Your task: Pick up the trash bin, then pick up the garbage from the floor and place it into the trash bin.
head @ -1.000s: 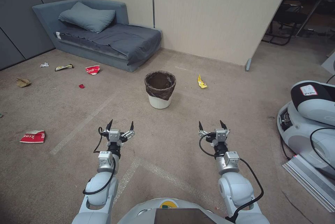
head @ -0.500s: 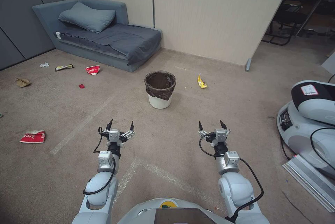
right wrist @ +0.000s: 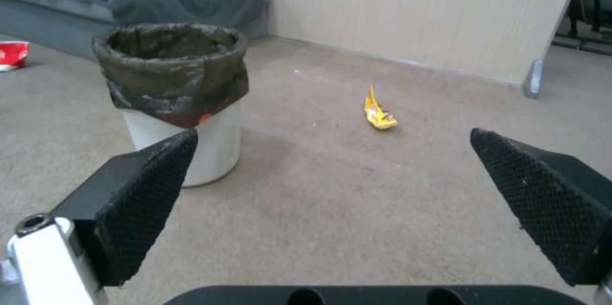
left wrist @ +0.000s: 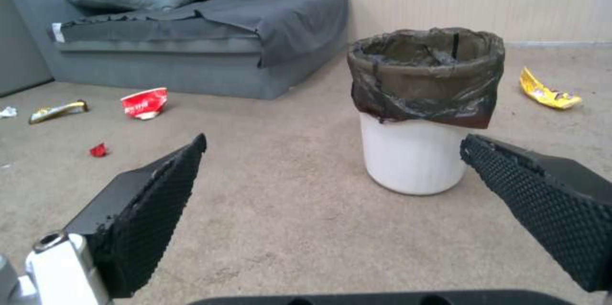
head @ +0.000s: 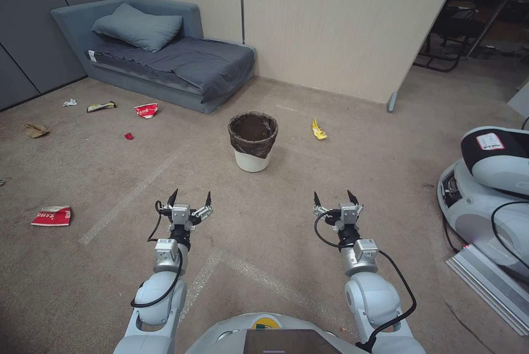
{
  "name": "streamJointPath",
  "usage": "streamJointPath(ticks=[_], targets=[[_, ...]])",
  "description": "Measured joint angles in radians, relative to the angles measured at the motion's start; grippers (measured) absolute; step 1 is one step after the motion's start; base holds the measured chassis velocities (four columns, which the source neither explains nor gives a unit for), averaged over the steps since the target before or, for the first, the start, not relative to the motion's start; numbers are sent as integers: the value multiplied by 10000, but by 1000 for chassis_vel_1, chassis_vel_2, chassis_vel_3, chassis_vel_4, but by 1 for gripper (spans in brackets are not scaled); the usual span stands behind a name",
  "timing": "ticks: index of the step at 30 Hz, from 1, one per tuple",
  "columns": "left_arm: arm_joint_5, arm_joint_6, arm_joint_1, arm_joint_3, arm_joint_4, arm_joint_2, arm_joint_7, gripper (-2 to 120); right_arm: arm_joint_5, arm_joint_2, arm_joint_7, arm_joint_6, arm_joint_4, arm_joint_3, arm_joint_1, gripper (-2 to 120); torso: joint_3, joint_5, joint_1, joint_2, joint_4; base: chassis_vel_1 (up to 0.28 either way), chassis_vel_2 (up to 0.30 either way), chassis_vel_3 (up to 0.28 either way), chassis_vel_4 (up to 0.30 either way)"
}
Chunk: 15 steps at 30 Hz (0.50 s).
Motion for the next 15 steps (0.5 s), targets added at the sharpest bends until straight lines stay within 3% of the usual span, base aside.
streamJointPath(ticks=[4,6,8,10,11,15], targets=[[-145,305,118,-90,-191,52,-124,100,317,-120,319,-386,377,28,-296,100,0,1,0,0,2,0,0,0,0],[-542,1057,420,-315,-690,198,-443,100,1162,-463,1222,-1441,1422,153,-1112,100,0,1,0,0,-1,0,0,0,0],[-608,1185,466,-350,-771,221,-496,100,1296,-522,1365,-1610,1593,171,-1245,100,0,1,0,0,-1,0,0,0,0],[-1104,2132,831,-641,-1392,395,-903,100,1961,-786,2067,-2439,2410,268,-1887,100,-1,-4,0,0,-4,0,0,0,0],[-1104,2132,831,-641,-1392,395,-903,100,1961,-786,2067,-2439,2410,268,-1887,100,-1,-4,0,0,-4,0,0,0,0],[-1730,3322,1309,-1006,-2178,616,-1409,100,2258,-874,2140,-2207,2490,292,-1873,100,-1,0,0,0,4,0,0,0,0]])
